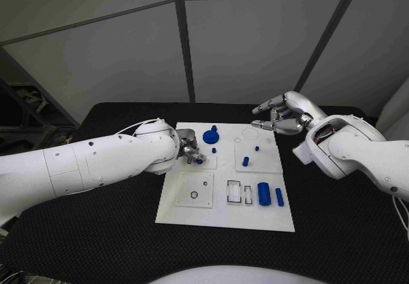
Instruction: Assemble the parts on the task board
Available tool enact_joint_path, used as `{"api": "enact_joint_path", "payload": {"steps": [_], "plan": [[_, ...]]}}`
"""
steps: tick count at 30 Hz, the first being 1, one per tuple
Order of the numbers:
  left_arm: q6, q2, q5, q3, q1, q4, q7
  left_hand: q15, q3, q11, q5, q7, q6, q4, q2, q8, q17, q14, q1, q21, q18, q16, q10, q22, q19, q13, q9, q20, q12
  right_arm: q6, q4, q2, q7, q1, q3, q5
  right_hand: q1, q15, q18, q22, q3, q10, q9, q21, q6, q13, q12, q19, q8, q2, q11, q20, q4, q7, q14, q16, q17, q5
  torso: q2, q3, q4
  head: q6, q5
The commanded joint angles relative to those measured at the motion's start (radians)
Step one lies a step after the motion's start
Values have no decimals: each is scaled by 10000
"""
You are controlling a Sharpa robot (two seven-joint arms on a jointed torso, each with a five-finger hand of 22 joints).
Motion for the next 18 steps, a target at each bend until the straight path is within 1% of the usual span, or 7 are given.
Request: {"api": "enact_joint_path", "payload": {"steps": [1, 3, 11, 14, 18], "plan": [[454, 27, 104, -50, -68, -23, -185, -48, -80, -65, -358, -1, 87, 171, -41, -53, 1610, 839, -53, -42, -300, 18, 600, 6, 10, 32, 44, -58, -62, 52, 2, 8, 59, 17, 7, 14, -113, -37, 1, 2149, -13, -7, -15, -73, 73, -28, -73, 712, -49, -8, -27, -11, 84, 17, 373, -45, -24, 27, 2, -4, 9, 9, -18], [467, 40, 104, -50, -67, -37, -191, -50, -179, -68, -573, -5, 127, 338, -75, -83, 1624, 842, -57, -40, -305, 28, 610, 31, 27, 57, 91, -61, -72, 60, -4, 11, 53, 17, 7, 14, -124, -37, 2, 2144, -18, -12, -16, -79, 72, -35, -80, 708, -51, -11, -27, -11, 96, 16, 372, -49, -28, 28, 5, -5, 16, 5, -25], [595, 53, 104, -49, -67, -61, -224, -52, -513, -78, -868, -19, 259, 895, -205, -163, 1679, 856, -118, -34, -316, 68, 649, 97, 68, 152, 224, -62, -32, 82, -5, 10, 41, 17, 7, 14, -170, -37, 5, 2136, -36, -33, -19, -89, 73, -65, -109, 703, -55, -18, -27, -12, 145, 16, 370, -62, -36, 29, 6, -4, 14, -6, -36], [582, 51, 104, -49, -67, -73, -237, -51, -669, -76, -1068, -18, 304, 1152, -261, -207, 1681, 856, -119, -38, -316, 72, 656, 113, 75, 175, 277, -64, -53, 78, 1, 0, 41, 17, 7, 14, -202, -37, 6, 2133, -49, -36, -21, -93, 73, -72, -112, 702, -58, -23, -27, -12, 181, 15, 371, -66, -34, 27, 6, -2, 13, -12, -36], [511, 49, 104, -48, -67, -103, -244, -54, -818, -70, -1313, -12, 339, 1402, -296, -250, 1676, 855, -115, -47, -315, 71, 660, 121, 77, 193, 323, -66, -75, 68, 0, -5, 39, 17, 7, 14, -248, -38, 8, 2124, -65, -39, -24, -104, 75, -83, -116, 696, -60, -25, -27, -13, 236, 14, 370, -81, -47, 26, 5, -5, 9, -7, -36]]}}
